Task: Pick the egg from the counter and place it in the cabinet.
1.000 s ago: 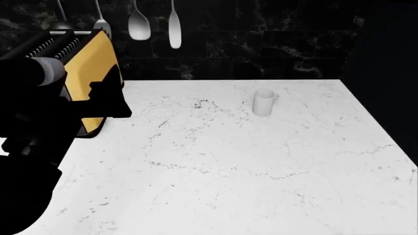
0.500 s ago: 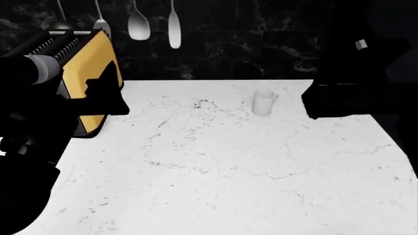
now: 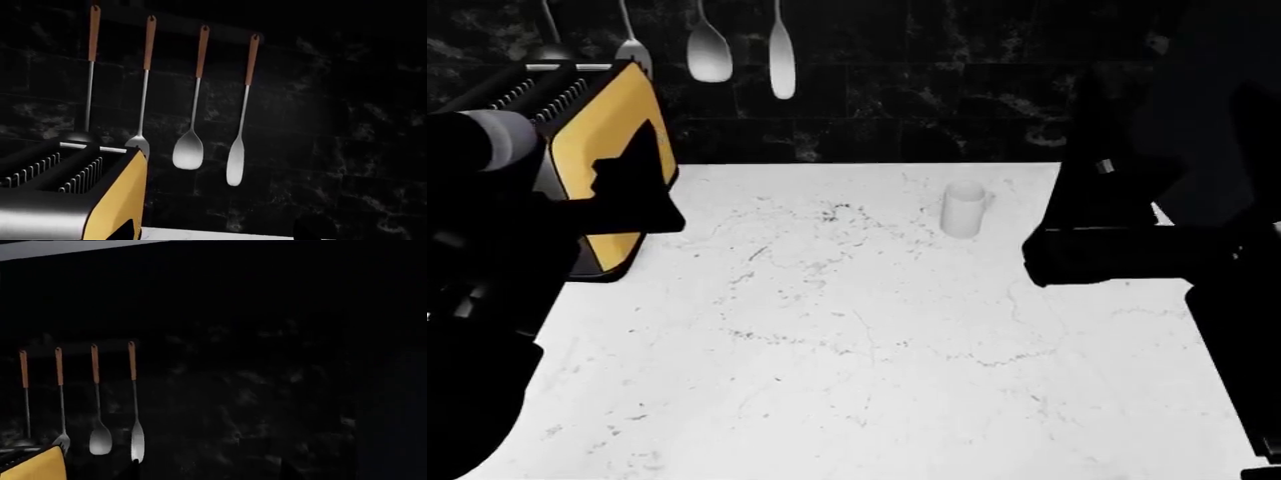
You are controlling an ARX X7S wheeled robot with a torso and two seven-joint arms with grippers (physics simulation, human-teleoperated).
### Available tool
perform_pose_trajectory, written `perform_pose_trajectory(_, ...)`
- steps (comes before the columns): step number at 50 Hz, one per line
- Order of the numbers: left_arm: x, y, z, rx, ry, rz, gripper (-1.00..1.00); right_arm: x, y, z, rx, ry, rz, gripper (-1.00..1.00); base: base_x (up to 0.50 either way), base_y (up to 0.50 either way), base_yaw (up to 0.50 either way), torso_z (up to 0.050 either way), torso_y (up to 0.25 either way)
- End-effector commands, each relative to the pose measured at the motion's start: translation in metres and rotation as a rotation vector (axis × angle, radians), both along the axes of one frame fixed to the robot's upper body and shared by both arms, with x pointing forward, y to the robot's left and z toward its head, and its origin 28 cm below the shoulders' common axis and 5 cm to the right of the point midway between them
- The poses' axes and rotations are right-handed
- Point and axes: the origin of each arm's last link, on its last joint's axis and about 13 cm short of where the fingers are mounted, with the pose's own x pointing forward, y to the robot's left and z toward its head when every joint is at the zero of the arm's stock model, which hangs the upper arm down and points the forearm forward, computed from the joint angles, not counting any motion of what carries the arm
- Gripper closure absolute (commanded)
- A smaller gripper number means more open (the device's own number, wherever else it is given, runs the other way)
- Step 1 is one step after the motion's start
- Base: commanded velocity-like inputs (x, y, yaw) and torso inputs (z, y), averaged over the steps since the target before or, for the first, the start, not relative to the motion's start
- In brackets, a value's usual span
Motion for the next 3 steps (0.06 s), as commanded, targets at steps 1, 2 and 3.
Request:
perform_pose_trajectory(1,-0.0052,-0.004,-0.0213,0.024,0.102,-0.017,-1.0,0.0026,-0.0024,-0.0098,0.005,0.041,-0.018,-1.0,0.0,0.0,0.0,0.0,0.0)
perform_pose_trajectory(2,-0.0054,-0.0039,-0.0213,0.024,0.102,-0.016,-1.0,0.0031,-0.0026,-0.0114,0.007,0.049,-0.022,-1.0,0.0,0.0,0.0,0.0,0.0)
perform_pose_trajectory(3,-0.0057,-0.0038,-0.0213,0.023,0.102,-0.015,-1.0,0.0036,-0.0028,-0.0132,0.009,0.056,-0.026,-1.0,0.0,0.0,0.0,0.0,0.0)
